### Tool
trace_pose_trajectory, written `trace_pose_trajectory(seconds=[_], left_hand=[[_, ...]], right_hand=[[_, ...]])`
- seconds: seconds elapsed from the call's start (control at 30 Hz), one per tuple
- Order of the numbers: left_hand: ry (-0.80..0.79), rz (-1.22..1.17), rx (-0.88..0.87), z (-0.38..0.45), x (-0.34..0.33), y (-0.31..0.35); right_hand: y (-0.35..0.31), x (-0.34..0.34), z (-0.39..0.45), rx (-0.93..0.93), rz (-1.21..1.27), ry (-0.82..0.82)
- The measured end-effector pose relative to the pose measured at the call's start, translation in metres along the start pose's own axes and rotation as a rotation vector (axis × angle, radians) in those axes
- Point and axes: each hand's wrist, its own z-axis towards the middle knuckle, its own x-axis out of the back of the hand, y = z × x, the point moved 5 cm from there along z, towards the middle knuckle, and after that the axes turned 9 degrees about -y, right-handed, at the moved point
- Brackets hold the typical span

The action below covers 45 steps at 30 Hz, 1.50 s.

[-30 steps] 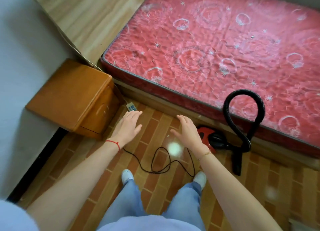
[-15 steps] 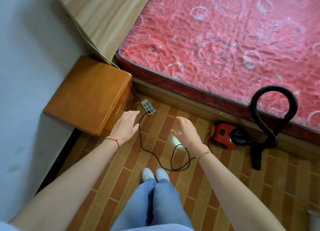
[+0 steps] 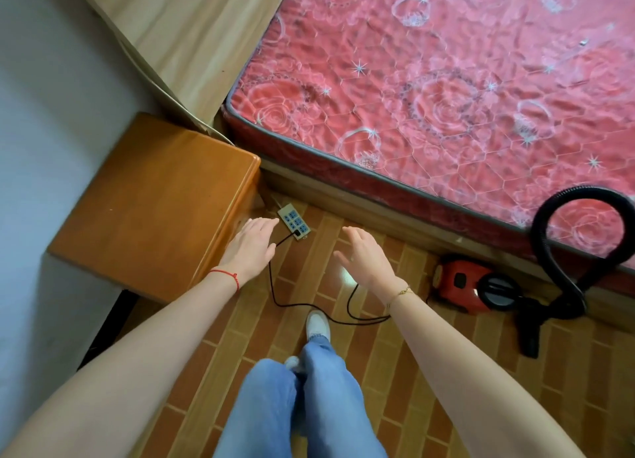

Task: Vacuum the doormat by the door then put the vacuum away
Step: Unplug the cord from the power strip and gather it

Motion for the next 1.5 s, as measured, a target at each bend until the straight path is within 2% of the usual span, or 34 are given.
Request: trace_pose_trajectory(seconds=[0.23, 0.5, 0.63, 0.8, 0.93, 1.13, 1.5], left_hand=[[-0.034, 0.015, 0.031, 0.093, -0.075, -0.062], [-0.001, 0.083, 0.021, 0.222, -0.213, -0.152], [-0.086, 0.169, -0.049, 0.288, -0.290, -0.197], [-0.165, 0.275, -0.191, 0.353, -0.368, -0.227], [-0.199, 0.224, -0.237, 0.384, -0.417, -0.242], [-0.123, 0.197, -0.319, 0.396, -0.439, -0.249], [0.029, -0.038, -0.250, 0.405, -0.443, -0.244]], right_hand=[[0.023, -0.063, 0.117, -0.020, -0.059, -0.030], [0.075, -0.209, 0.278, 0.015, -0.178, -0.097], [0.106, -0.277, 0.353, 0.024, -0.183, -0.136], [0.134, -0.332, 0.432, 0.135, -0.281, -0.060], [0.147, -0.358, 0.468, 0.190, -0.367, 0.020], [0.141, -0.372, 0.494, 0.327, -0.494, 0.153], [0.133, -0.364, 0.512, 0.257, -0.676, 0.039]])
